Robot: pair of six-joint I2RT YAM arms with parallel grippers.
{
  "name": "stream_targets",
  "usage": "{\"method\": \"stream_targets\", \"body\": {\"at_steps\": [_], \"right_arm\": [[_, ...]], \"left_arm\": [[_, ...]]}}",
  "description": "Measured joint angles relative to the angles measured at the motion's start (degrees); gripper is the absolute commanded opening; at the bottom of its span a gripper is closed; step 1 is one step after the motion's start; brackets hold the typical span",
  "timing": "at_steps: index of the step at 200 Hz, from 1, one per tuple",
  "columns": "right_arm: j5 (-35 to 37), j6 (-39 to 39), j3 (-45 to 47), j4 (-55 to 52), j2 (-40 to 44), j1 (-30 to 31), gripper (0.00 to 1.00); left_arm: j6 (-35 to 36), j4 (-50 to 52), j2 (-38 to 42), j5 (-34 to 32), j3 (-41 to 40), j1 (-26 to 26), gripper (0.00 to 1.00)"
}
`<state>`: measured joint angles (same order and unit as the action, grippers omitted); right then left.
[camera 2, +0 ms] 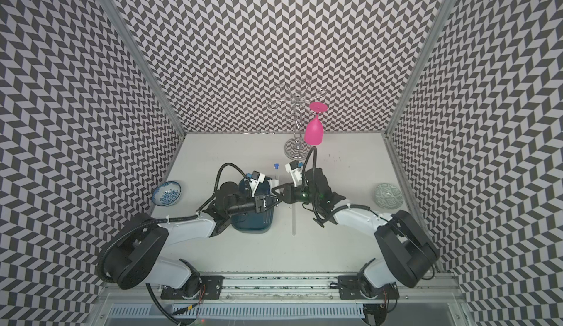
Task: Wipe the exteriors of test tubes
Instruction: Wipe the dirt from the test tube.
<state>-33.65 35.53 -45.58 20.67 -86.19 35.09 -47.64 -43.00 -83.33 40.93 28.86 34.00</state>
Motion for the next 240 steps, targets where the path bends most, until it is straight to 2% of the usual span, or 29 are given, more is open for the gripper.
{"method": "stream_targets", "body": {"at_steps": [36, 68, 98, 148, 175, 205, 240], "right_arm": [[-3.78, -2.05, -10.32, -3.23, -5.97, -2.93, 0.19], [-5.31, -2.49, -12.07, -3.98, -6.88, -3.41, 0.19], [-5.18, -0.5, -6.91, 0.76, -5.35, -3.15, 0.19], [-2.95, 3.43, 5.35, 7.72, -0.61, 1.2, 0.19], [-2.29, 3.89, 6.25, 8.28, -0.55, 1.4, 0.19], [-2.69, 0.92, 0.24, 2.84, -2.4, 0.94, 0.19], [-6.56, -1.38, -10.97, -1.49, -8.28, -2.86, 0.19]], "left_arm": [[-0.02, -0.85, 0.13, -1.77, 0.09, -0.31, 0.16], [0.0, -0.87, 0.48, -2.43, 0.2, -0.28, 0.16], [0.15, 1.18, 0.46, -1.07, 0.2, 0.13, 0.16], [0.09, 2.82, -0.02, 1.25, 0.2, 0.57, 0.16], [0.07, 3.1, -0.7, 1.86, 0.17, 0.46, 0.16], [-0.04, 0.92, -0.66, 0.81, 0.22, -0.33, 0.16], [-0.24, -0.48, -0.55, -0.59, 0.31, -0.9, 0.16]]}}
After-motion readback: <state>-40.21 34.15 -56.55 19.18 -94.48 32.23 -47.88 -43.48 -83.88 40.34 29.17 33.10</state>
